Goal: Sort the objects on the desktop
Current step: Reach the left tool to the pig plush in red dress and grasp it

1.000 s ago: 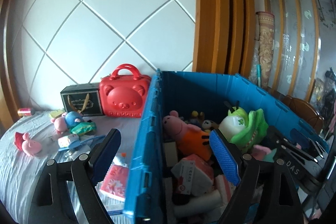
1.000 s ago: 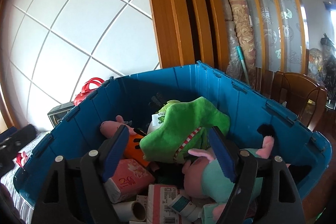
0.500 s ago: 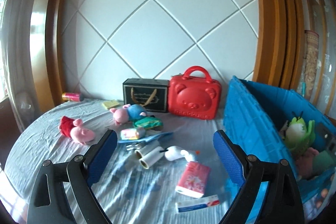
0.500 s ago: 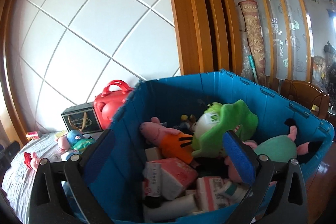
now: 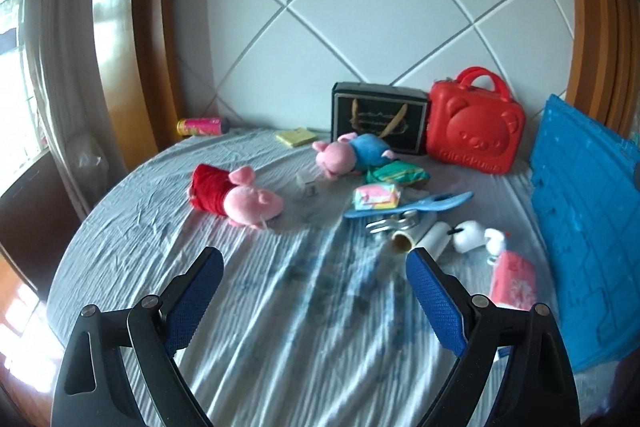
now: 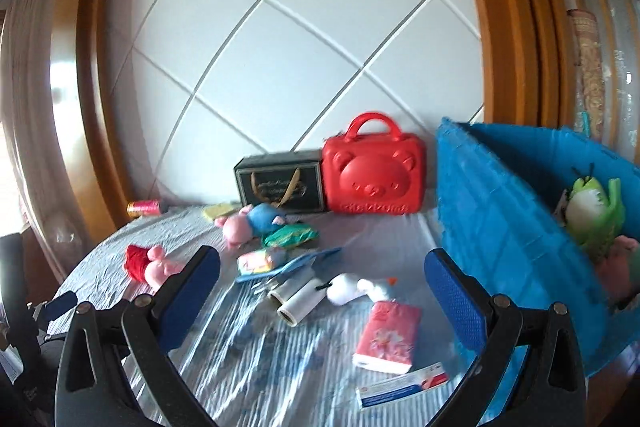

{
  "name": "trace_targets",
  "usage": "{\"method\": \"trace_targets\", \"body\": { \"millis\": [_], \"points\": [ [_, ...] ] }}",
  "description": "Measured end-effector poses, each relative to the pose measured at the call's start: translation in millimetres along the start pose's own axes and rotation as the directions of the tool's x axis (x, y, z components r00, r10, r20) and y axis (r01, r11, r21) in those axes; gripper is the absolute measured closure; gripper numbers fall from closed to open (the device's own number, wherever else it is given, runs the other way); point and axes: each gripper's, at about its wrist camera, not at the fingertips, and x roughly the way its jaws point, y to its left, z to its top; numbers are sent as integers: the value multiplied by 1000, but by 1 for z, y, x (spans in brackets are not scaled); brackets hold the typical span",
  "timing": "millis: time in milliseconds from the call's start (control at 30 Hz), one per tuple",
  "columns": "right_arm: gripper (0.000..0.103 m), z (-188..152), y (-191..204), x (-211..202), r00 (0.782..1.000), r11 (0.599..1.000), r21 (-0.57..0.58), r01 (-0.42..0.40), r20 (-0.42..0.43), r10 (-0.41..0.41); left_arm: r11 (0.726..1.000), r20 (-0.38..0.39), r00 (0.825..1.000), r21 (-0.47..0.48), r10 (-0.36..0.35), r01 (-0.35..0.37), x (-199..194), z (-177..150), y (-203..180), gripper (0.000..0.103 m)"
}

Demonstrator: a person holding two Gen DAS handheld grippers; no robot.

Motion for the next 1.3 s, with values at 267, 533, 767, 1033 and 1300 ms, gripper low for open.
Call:
{"method": "trace_targets", "body": {
  "millis": [267,533,767,1033,1300],
  "points": [
    [0,-23,65,83,977,986,-69,-151,-166,138,990,-105,987,-58,121,-127,57,3,52,9],
    [0,-22,123,146,939,962,-99,-254,-263,221,971,-119,974,-119,194,-208,89,20,100,9],
    [0,-28,174,207,909,967,-54,-250,-355,216,978,-149,973,-81,179,-192,144,42,143,9],
    [0,-50,237,271,882,986,-6,-165,-448,145,990,-215,966,6,141,-144,229,63,199,9],
    [0,-49,272,329,876,997,-52,-51,-482,20,997,-309,948,22,72,-69,302,61,220,9]
  ]
}}
